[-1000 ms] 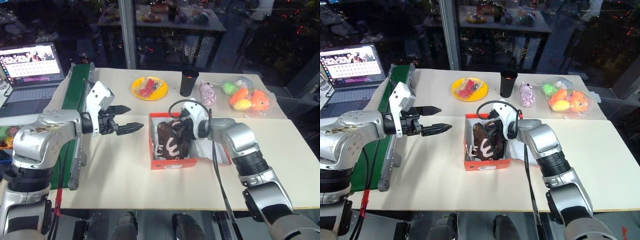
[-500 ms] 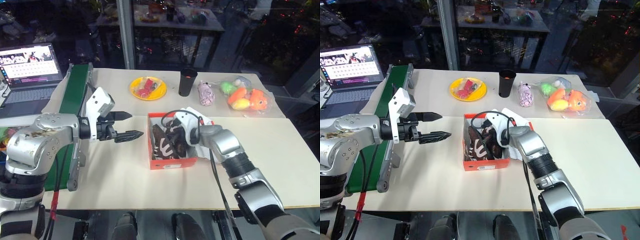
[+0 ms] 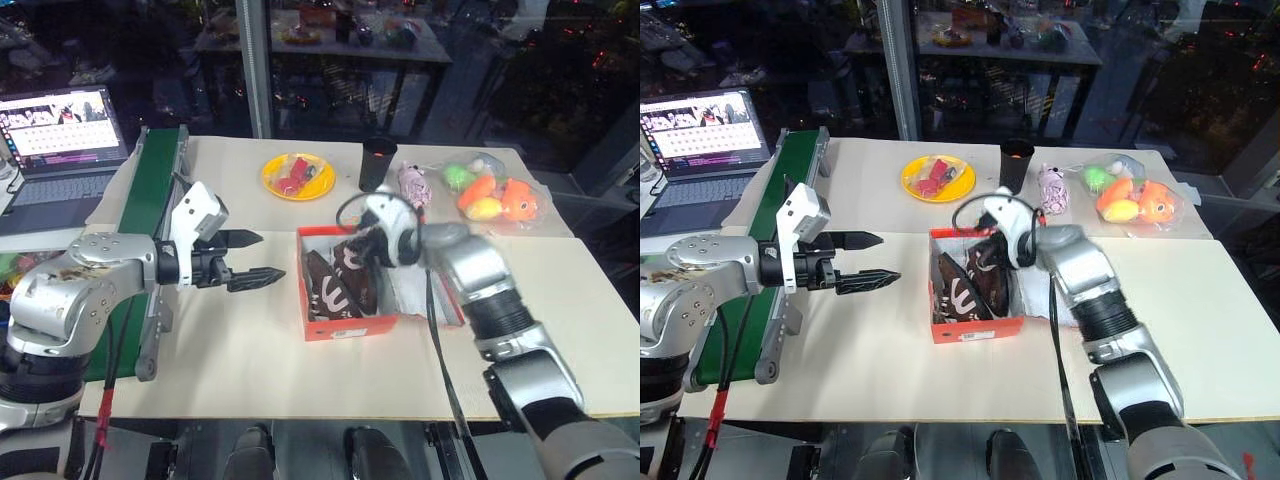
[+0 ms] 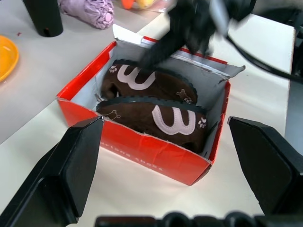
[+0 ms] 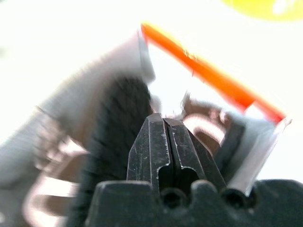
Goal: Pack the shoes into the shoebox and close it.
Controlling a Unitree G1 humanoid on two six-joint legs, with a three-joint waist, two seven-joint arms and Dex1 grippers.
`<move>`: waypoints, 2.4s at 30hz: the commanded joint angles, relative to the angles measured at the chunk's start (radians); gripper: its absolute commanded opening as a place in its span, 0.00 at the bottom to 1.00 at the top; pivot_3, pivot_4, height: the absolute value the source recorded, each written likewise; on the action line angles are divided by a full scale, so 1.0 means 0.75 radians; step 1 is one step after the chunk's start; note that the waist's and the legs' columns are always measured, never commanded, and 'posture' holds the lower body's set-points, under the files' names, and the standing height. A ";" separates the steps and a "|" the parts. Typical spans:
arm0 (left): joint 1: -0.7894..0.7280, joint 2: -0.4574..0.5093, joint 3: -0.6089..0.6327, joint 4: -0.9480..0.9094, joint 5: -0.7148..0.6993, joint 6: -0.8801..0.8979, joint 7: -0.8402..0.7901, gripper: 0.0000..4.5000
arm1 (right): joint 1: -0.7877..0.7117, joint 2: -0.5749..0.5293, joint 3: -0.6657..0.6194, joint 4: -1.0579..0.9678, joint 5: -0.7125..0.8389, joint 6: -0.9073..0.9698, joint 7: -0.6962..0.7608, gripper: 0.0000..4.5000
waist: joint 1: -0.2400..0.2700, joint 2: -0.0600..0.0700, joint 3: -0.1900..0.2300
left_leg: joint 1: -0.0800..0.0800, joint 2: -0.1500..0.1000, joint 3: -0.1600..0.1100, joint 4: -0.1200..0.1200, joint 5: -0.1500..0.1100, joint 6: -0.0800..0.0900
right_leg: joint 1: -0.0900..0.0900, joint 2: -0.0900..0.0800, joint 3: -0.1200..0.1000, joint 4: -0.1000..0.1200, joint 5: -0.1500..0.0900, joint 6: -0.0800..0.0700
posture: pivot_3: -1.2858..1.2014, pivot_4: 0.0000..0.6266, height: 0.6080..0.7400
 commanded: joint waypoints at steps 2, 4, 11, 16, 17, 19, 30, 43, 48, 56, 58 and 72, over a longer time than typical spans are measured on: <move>-0.069 0.022 -0.050 0.037 0.016 -0.076 -0.108 1.00 | 0.048 -0.139 -0.162 -0.382 0.184 0.319 0.033 0.01 | 0.011 0.000 0.000 | 0.000 0.000 0.000 0.000 0.000 0.000 | -0.001 0.000 0.000 0.001 0.000 -0.001 | 0.52 0.24 0.97; -0.089 0.021 -0.072 0.061 0.024 -0.093 -0.143 1.00 | 0.092 -0.198 -0.192 -0.480 0.230 0.397 0.035 0.01 | 0.024 0.000 0.000 | 0.000 0.000 0.000 0.001 0.000 0.000 | 0.000 0.000 0.000 0.001 -0.001 -0.001 | 0.52 0.24 0.97; -0.259 -0.016 -0.244 0.234 0.111 -0.208 -0.345 1.00 | 0.653 -0.496 -0.517 -1.020 0.448 0.761 0.083 0.01 | 0.062 -0.001 0.000 | -0.001 -0.001 0.001 0.002 0.000 0.000 | 0.000 -0.002 0.000 -0.001 -0.008 -0.008 | 0.52 0.24 0.97; -0.339 -0.036 -0.302 0.319 0.164 -0.260 -0.435 1.00 | 0.955 -0.290 -0.608 -1.063 0.402 0.717 -0.093 0.01 | 0.036 -0.001 -0.001 | 0.004 -0.001 0.000 0.005 0.000 0.000 | 0.004 -0.001 0.000 0.000 -0.012 -0.002 | 0.52 0.24 0.97; -0.348 -0.039 -0.307 0.329 0.172 -0.265 -0.446 1.00 | 0.986 -0.257 -0.615 -1.061 0.398 0.703 -0.118 0.01 | 0.030 -0.001 -0.001 | 0.004 -0.001 0.000 0.005 0.000 0.000 | 0.005 -0.001 0.001 0.000 -0.012 -0.001 | 0.52 0.24 0.97; -0.370 -0.046 -0.316 0.354 0.190 -0.274 -0.465 1.00 | 1.083 -0.163 -0.594 -0.990 0.341 0.587 -0.207 0.01 | 0.024 -0.001 -0.001 | 0.006 -0.001 -0.002 0.006 0.000 0.000 | 0.009 -0.001 0.001 0.000 -0.012 -0.001 | 0.52 0.24 0.97; -0.419 -0.019 -0.323 0.361 0.245 -0.265 -0.532 1.00 | 1.131 0.182 -0.571 -0.308 0.087 -0.256 -0.522 0.01 | 0.016 0.000 -0.001 | 0.009 -0.002 -0.002 0.007 -0.001 0.001 | 0.014 -0.001 0.000 -0.002 -0.013 0.001 | 0.52 0.24 0.97; -0.445 -0.028 -0.325 0.390 0.272 -0.262 -0.552 1.00 | 1.126 0.393 -0.786 -0.377 0.441 -0.663 -0.446 0.01 | 0.020 0.002 0.000 | 0.009 -0.002 -0.002 0.004 -0.001 0.001 | 0.014 -0.001 0.000 -0.001 -0.010 0.006 | 0.52 0.24 0.97; -0.435 -0.026 -0.323 0.394 0.277 -0.266 -0.558 1.00 | 1.176 0.254 -0.738 -0.696 0.714 -0.443 -0.395 0.01 | 0.014 0.004 0.001 | 0.010 -0.002 -0.002 0.004 -0.001 0.001 | 0.014 -0.001 0.000 0.000 -0.013 0.002 | 0.52 0.24 0.97; -0.359 -0.002 -0.280 0.303 0.244 -0.208 -0.509 1.00 | 1.008 0.070 -0.587 -0.796 0.929 -0.203 -0.433 0.01 | 0.012 0.004 0.001 | 0.014 -0.002 -0.002 0.004 -0.001 0.001 | 0.018 -0.001 0.001 -0.001 -0.014 0.000 | 0.52 0.24 0.97; -0.332 0.007 -0.257 0.267 0.231 -0.179 -0.486 1.00 | 0.887 0.046 -0.484 -0.728 0.888 -0.173 -0.420 0.01 | 0.012 0.004 0.001 | 0.014 -0.002 -0.002 0.003 -0.001 0.001 | 0.018 -0.001 0.001 -0.001 -0.014 0.000 | 0.52 0.24 0.97; -0.129 0.026 -0.113 0.033 0.139 -0.026 -0.266 1.00 | 0.241 0.094 0.240 0.228 0.195 -0.419 -0.090 0.01 | 0.015 0.003 0.001 | 0.009 -0.002 -0.003 0.004 -0.001 0.002 | 0.014 -0.001 0.000 0.000 -0.008 0.007 | 0.52 0.24 0.97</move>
